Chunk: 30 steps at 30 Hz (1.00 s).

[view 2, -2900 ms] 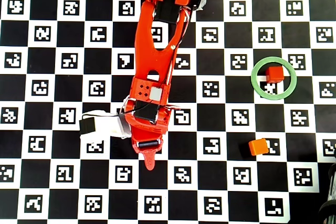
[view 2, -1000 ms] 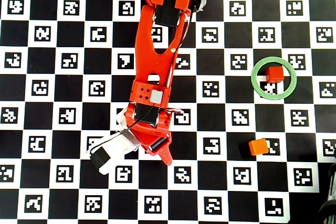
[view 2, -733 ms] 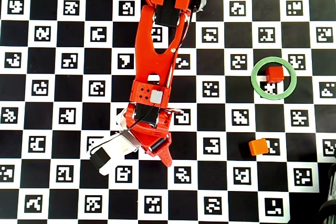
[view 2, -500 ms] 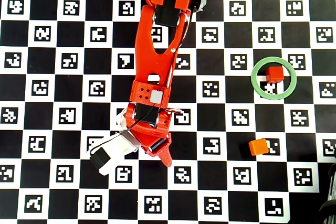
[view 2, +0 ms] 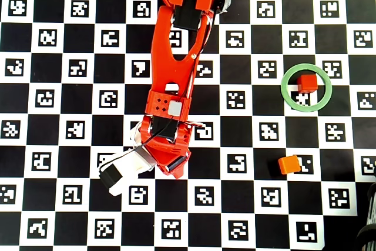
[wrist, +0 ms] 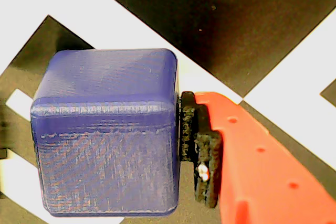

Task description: Grab the red cube then put it in the green circle then put the blue cube on top and finally the orange cube on top

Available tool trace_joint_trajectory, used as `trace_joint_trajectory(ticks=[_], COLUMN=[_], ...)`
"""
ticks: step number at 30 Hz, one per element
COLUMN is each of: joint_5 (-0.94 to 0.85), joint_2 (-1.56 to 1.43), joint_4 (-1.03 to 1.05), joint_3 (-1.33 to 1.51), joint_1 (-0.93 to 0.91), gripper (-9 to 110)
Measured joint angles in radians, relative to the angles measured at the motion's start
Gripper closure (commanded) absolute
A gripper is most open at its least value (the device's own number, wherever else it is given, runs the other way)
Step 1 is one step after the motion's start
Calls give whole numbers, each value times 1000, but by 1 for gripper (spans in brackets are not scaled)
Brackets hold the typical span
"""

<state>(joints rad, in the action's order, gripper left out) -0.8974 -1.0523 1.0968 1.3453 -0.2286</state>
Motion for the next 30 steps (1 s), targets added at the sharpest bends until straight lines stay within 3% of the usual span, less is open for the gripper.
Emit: trace_joint_trajectory(ticks=[14, 30], joint_5=[43, 463], joint_2=[0, -184], joint_4=[94, 499], joint_3=[-40, -126], joint_1=[9, 109], gripper=[96, 97])
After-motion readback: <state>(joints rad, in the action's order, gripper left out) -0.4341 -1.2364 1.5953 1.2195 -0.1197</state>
